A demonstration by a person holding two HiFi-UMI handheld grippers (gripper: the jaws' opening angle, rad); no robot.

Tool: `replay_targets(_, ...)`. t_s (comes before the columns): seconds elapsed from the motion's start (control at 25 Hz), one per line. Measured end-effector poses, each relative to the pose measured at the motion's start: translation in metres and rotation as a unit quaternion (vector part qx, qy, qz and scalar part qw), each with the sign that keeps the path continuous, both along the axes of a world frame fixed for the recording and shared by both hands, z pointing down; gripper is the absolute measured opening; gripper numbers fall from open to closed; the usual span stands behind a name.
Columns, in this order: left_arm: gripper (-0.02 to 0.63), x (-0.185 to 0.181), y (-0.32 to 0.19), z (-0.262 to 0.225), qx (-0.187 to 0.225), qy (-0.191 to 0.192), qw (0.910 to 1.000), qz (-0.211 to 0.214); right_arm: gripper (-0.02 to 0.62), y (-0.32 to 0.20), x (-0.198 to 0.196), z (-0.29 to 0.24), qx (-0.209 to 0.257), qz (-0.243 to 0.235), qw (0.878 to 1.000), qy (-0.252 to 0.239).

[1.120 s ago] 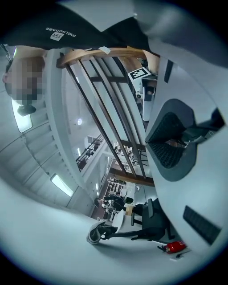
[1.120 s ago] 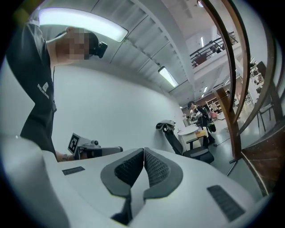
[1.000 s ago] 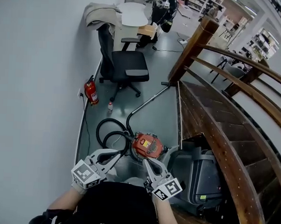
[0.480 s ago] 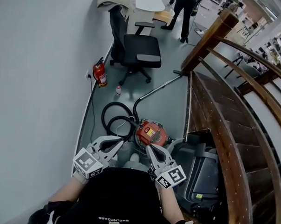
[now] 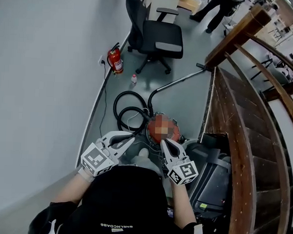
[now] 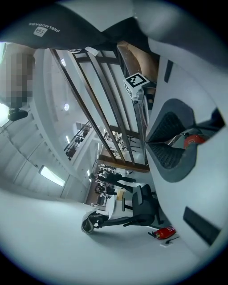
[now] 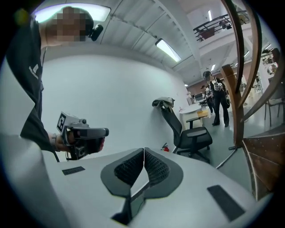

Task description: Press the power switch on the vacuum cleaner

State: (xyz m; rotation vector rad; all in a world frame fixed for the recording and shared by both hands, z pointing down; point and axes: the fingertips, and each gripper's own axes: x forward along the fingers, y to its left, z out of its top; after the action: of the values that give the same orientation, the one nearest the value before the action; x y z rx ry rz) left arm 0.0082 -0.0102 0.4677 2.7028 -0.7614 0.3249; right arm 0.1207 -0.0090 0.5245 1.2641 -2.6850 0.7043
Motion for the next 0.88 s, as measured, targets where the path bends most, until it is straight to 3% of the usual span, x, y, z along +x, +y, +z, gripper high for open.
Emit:
replay_targets(0.36, 0.015, 0.026, -0.003, 0.047, -0.035, -0.054, 0.9976, -0.024, 0.026, -0.029, 0.035, 0.116, -0.100, -0.023, 0.992, 0.080)
replay_targets(0.88, 0.015, 0.018, -0.007, 0.105, -0.097, -0.071, 0.9876, -0.101, 0.026, -0.062, 0.052, 0.280, -0.203, -0.060, 0.959, 0.190)
